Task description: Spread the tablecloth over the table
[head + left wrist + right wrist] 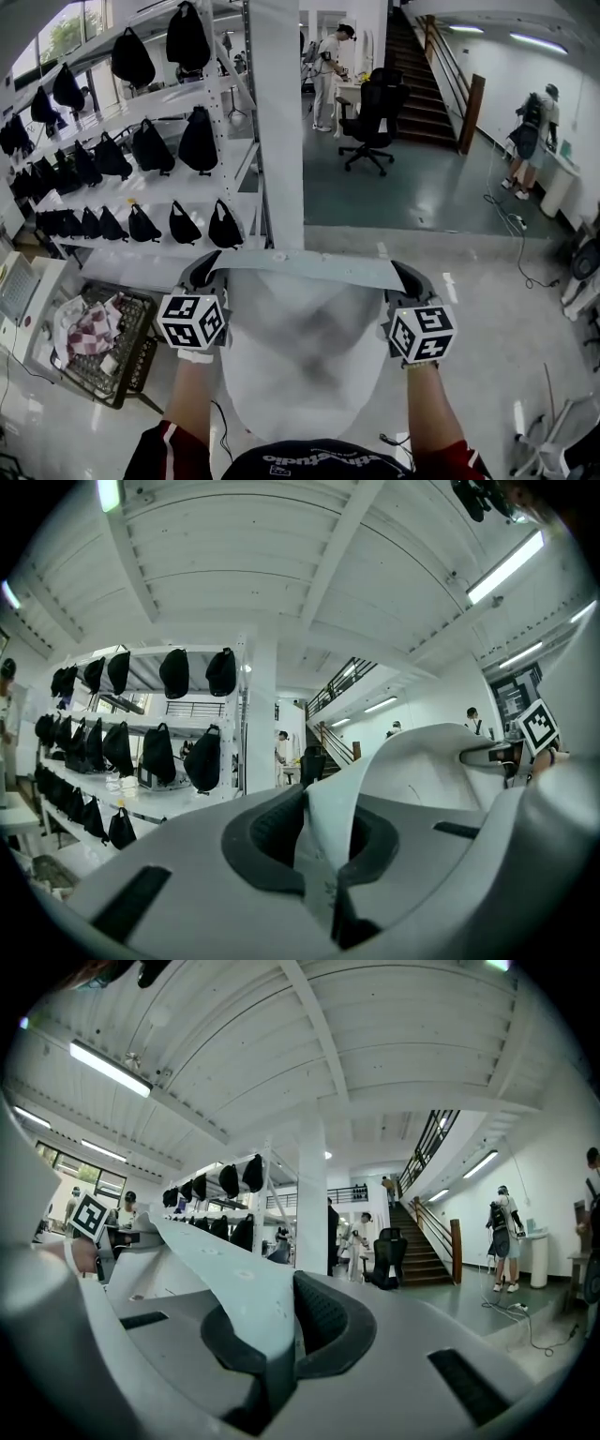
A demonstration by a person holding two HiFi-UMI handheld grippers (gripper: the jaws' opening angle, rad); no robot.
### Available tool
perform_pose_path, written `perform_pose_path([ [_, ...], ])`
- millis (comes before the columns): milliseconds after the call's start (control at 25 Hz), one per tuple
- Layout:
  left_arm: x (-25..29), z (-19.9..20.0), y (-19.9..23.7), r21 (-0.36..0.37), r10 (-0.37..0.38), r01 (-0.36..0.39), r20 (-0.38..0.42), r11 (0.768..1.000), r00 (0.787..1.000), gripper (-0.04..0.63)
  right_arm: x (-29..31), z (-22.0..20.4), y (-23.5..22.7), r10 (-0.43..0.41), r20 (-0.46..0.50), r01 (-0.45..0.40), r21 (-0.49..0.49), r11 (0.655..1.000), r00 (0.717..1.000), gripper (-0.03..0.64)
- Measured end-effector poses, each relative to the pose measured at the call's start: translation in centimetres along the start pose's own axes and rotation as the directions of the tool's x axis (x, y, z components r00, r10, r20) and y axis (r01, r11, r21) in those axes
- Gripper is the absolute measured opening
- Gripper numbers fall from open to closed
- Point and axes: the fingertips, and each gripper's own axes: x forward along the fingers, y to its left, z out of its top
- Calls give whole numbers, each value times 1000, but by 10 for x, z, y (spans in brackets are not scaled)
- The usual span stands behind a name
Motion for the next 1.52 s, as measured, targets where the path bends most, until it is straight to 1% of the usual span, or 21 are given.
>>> perform_pose_path([
  [240,20,35,1,42,17,-20,69,999,997,28,14,31,-17,-27,66,28,-18,999,997,29],
  [360,21,42,4,54,17,-22,98,998,995,28,17,39,-18,-40,90,43,-34,998,995,29],
  [480,21,40,4,72,14,-22,109,997,994,28,18,40,-20,-49,96,53,-41,998,994,29],
  [600,23,29,6,77,12,-20,94,997,996,28,20,32,-19,-55,80,59,-50,997,995,29],
  [800,25,4,3,56,6,-9,53,998,999,28,19,10,-20,-62,36,64,-48,997,997,29],
  [1080,15,-40,-4,-1,1,-1,-25,1000,1000,28,15,-27,-20,-56,-49,54,-38,998,997,29],
  [1200,9,-56,-7,-14,-5,4,-57,1000,998,28,10,-44,-17,-51,-79,50,-17,999,996,29],
  [1520,-12,-62,-1,-5,-1,1,-82,1000,997,28,-8,-62,5,-35,-94,37,15,999,995,29],
])
